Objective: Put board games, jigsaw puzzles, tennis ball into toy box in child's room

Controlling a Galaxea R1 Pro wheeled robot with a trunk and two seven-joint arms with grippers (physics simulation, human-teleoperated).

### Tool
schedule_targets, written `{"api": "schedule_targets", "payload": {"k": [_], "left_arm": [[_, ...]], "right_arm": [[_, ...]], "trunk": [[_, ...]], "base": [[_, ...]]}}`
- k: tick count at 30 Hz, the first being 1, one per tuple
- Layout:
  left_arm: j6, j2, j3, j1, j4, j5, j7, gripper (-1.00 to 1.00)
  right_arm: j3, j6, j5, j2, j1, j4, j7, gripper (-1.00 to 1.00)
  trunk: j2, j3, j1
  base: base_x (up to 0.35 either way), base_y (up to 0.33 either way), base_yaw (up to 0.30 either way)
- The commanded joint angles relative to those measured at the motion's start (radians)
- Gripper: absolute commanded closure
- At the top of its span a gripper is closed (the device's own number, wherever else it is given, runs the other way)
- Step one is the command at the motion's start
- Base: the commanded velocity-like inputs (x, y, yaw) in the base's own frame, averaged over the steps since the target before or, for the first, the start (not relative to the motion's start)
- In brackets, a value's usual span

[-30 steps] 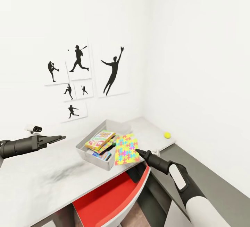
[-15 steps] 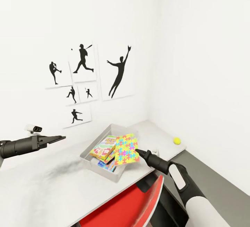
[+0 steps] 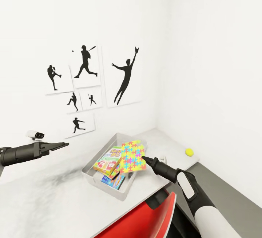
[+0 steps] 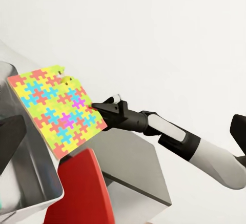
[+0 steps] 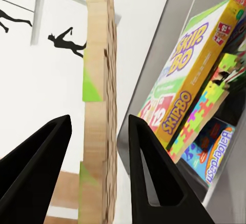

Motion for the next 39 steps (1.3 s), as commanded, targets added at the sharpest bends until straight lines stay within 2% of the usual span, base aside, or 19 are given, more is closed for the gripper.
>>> {"api": "schedule_targets", "payload": {"k": [1, 11, 14, 17, 20, 24, 31, 39], "left_arm": [[0.011, 0.0, 0.0, 0.0, 0.0, -0.001, -0.004, -1.0], [0.01, 0.0, 0.0, -0.001, 0.0, -0.001, -0.004, -1.0], [0.01, 0.001, 0.0, -0.001, 0.0, -0.001, -0.004, -1.0], [0.01, 0.0, 0.0, 0.0, 0.0, -0.001, -0.004, -1.0], [0.01, 0.001, 0.0, -0.001, 0.0, -0.001, -0.004, -1.0], [0.01, 0.0, 0.0, -0.001, 0.0, -0.001, -0.004, -1.0], [0.01, 0.001, 0.001, -0.001, 0.0, -0.001, -0.004, -1.0], [0.01, 0.001, 0.001, -0.001, 0.0, -0.001, -0.004, -1.0]], "right_arm": [[-0.005, 0.007, -0.001, 0.001, 0.0, 0.0, 0.003, 1.0], [-0.007, 0.003, 0.0, 0.0, -0.017, 0.0, -0.001, 1.0], [-0.008, 0.002, 0.0, 0.003, -0.038, 0.001, -0.008, 1.0], [-0.008, 0.002, -0.003, 0.008, -0.07, 0.001, -0.043, 1.0], [-0.009, 0.002, -0.011, 0.016, -0.101, 0.002, -0.108, 1.0], [-0.009, 0.002, -0.015, 0.041, -0.142, 0.005, -0.185, 1.0], [-0.009, 0.001, -0.016, 0.065, -0.169, 0.01, -0.251, 1.0], [-0.01, -0.001, -0.016, 0.109, -0.195, 0.018, -0.333, 1.0]], "trunk": [[-0.001, 0.0, 0.001], [-0.001, 0.0, 0.001], [-0.001, 0.0, 0.001], [-0.001, 0.0, 0.001], [-0.001, 0.0, 0.001], [-0.001, 0.0, 0.001], [-0.001, 0.0, 0.001], [-0.001, 0.0, 0.001]], "base": [[0.052, 0.0, 0.0], [0.011, 0.0, 0.0], [0.0, 0.0, 0.0], [0.0, 0.0, 0.0], [0.0, 0.0, 0.0], [0.0, 0.0, 0.0], [0.0, 0.0, 0.0], [0.0, 0.0, 0.0]]}}
